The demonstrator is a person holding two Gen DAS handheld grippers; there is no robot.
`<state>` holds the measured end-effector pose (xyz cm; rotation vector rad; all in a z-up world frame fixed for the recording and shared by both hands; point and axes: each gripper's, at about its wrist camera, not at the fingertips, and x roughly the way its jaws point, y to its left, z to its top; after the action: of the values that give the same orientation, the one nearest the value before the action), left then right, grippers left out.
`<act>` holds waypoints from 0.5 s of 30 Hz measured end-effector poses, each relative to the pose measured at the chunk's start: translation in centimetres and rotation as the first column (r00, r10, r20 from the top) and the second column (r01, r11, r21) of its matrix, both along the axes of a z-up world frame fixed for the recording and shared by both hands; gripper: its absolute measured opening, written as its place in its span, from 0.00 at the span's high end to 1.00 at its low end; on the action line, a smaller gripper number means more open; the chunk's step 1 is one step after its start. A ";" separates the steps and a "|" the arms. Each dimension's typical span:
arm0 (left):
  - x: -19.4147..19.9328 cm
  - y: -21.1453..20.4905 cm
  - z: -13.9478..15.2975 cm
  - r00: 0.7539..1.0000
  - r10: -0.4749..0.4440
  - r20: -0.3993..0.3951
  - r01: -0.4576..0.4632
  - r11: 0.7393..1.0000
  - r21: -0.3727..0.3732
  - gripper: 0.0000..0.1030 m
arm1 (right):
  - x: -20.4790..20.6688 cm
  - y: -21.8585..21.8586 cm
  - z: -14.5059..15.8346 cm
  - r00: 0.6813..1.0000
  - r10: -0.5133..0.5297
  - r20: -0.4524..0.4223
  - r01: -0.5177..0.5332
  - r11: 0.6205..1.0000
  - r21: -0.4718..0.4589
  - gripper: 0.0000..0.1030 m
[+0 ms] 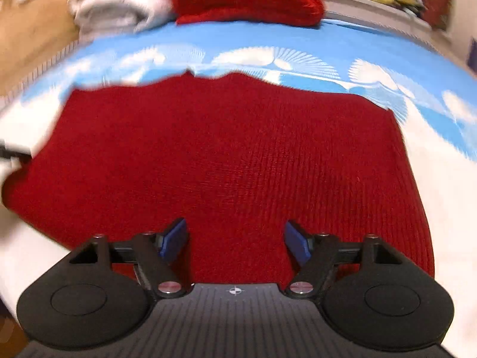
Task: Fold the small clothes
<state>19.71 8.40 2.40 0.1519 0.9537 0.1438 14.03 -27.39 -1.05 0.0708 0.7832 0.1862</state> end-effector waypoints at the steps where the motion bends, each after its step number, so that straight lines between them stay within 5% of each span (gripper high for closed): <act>1: -1.6 -0.4 0.3 1.000 -0.006 0.015 0.007 1.000 -0.018 0.00 | -1.4 -0.2 0.5 0.999 -0.029 0.019 0.029 0.999 0.023 0.18; 8: -10.0 -2.9 -1.5 1.000 0.005 -0.005 -0.005 0.994 -0.105 0.00 | -8.8 -2.3 0.3 0.976 -0.202 0.075 0.194 0.975 0.107 0.12; 15: -11.3 -4.0 -2.7 1.000 0.007 -0.012 -0.009 0.985 -0.172 0.00 | -11.5 -0.6 -2.1 0.973 -0.228 0.034 0.224 0.970 0.097 0.12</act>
<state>8.43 4.42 -0.32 -0.0099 0.9736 0.0671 2.57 -27.98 -3.14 0.2424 0.7157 0.0077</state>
